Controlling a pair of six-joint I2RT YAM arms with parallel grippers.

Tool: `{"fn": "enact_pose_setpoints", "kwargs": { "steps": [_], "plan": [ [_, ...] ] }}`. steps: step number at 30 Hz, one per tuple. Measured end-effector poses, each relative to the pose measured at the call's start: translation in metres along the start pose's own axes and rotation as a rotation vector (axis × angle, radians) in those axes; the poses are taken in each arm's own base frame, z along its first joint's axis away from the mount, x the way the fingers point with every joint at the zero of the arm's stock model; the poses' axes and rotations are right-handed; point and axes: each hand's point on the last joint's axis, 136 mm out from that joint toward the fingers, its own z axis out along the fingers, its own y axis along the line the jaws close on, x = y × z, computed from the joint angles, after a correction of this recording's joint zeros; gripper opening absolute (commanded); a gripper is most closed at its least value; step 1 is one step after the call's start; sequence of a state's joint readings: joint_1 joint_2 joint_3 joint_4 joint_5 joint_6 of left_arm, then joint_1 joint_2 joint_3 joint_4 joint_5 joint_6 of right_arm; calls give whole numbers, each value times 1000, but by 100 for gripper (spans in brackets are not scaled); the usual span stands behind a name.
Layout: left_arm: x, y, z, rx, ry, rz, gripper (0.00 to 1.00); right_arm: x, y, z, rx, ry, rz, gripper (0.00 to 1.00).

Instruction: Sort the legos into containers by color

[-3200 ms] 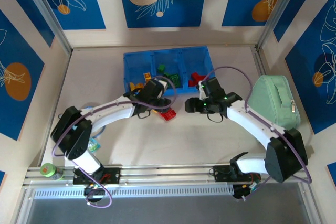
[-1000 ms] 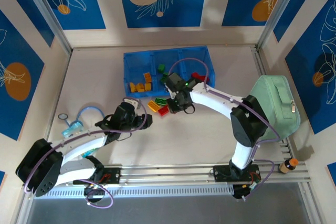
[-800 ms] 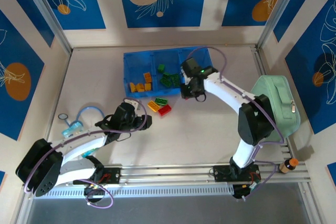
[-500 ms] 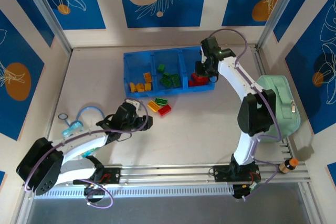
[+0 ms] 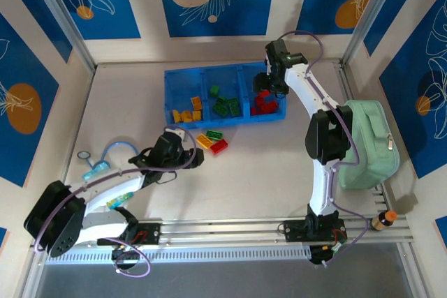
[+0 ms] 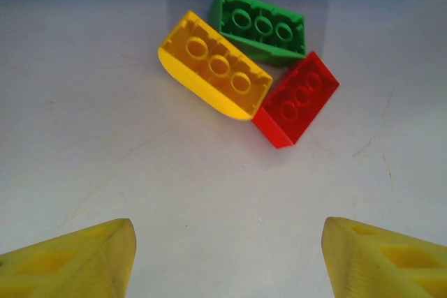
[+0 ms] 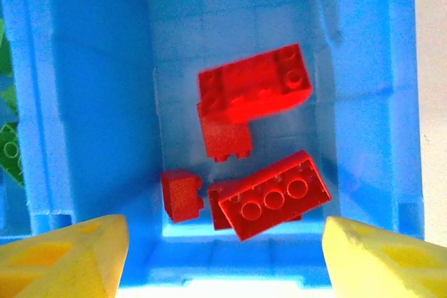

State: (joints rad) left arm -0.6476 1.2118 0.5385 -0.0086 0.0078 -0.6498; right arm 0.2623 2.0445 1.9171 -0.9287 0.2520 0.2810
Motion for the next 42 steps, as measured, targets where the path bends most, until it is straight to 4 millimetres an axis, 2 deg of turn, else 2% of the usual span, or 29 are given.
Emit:
{"fn": "enact_pose_setpoints", "kwargs": {
  "steps": [10, 15, 19, 27, 34, 38, 42],
  "plan": [
    [-27, 4, 33, -52, 35, -67, 71, 49, 6, -50, -32, -61, -2, 73],
    [-31, 13, 53, -85, 64, -85, 69, 75, 3, -52, -38, -57, 11, 73],
    [-34, 16, 69, -104, 87, -93, 68, 88, 0, -49, -37, -50, 21, 73],
    [-49, 9, 87, -103, 85, -90, 64, 97, -3, -50, -43, -63, 36, 72],
    [-43, 14, 94, -121, 112, -76, 58, 99, -4, -53, -55, -79, 49, 72],
    [-42, 14, 97, -122, 113, -74, 51, 100, -3, -51, -66, -78, 58, 71],
    [-38, 17, 99, -130, 124, -77, 39, 105, -4, -47, -68, -66, 68, 71]
  ]
}}
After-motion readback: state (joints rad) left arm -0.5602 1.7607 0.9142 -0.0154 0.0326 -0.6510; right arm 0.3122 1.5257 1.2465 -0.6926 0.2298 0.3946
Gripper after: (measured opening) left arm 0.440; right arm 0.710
